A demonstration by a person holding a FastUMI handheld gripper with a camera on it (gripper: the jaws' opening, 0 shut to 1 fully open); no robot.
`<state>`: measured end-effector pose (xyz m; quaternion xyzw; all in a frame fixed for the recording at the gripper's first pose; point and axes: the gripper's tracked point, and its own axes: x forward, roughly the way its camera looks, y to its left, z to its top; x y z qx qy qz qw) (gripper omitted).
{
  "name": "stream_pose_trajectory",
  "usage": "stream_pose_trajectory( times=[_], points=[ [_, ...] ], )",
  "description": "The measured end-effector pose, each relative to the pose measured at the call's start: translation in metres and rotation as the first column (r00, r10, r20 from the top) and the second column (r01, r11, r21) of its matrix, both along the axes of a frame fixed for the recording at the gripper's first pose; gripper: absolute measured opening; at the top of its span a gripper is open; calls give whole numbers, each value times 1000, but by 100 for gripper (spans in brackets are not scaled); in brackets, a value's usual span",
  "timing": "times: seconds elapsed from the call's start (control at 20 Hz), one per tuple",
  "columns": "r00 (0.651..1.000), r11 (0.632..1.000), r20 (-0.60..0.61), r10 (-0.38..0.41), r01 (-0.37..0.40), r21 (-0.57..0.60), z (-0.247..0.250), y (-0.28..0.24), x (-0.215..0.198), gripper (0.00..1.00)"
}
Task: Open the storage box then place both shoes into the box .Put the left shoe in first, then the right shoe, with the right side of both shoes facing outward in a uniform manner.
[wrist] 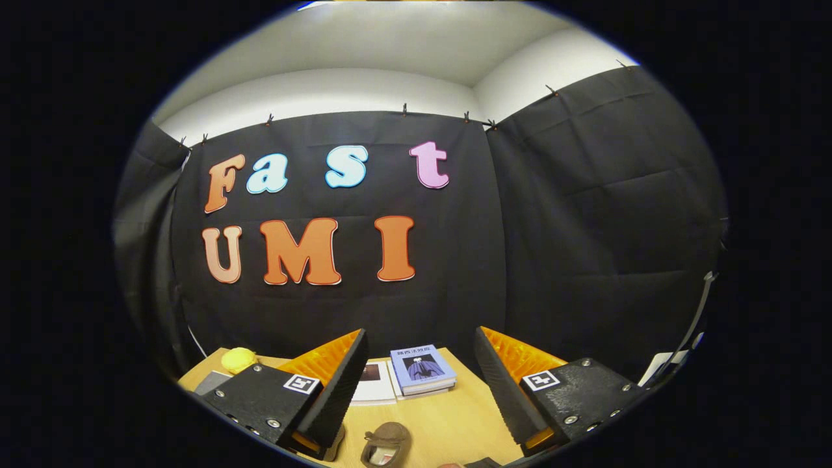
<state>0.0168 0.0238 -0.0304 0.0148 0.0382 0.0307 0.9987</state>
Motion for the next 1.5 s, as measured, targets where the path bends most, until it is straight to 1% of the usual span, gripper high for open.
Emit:
stream_pose_trajectory(
  times=[0.15, 0.3, 0.35, 0.45, 0.55, 0.65, 0.8, 1.05, 1.15, 1.3, 1.5],
  points=[
    [998, 996, -49, 45, -42, 74, -17, 10, 3, 98],
    [988, 978, -111, 108, -85, 192, -39, 27, 7, 98],
    [982, 965, -133, 136, -101, 242, -48, 34, 8, 98],
    [962, 928, -170, 212, -144, 342, -66, 52, 6, 98],
    [935, 889, -207, 289, -181, 421, -88, 69, 3, 98],
    [905, 850, -242, 350, -198, 488, -106, 84, 4, 98],
    [843, 790, -295, 449, -220, 572, -141, 112, -2, 98],
    [721, 693, -374, 583, -201, 692, -199, 162, -14, 98],
    [669, 673, -403, 625, -199, 713, -219, 181, -20, 98],
    [592, 657, -439, 676, -213, 723, -246, 209, -31, 98],
    [485, 604, -453, 748, -216, 767, -272, 247, -47, 98]
  ],
)
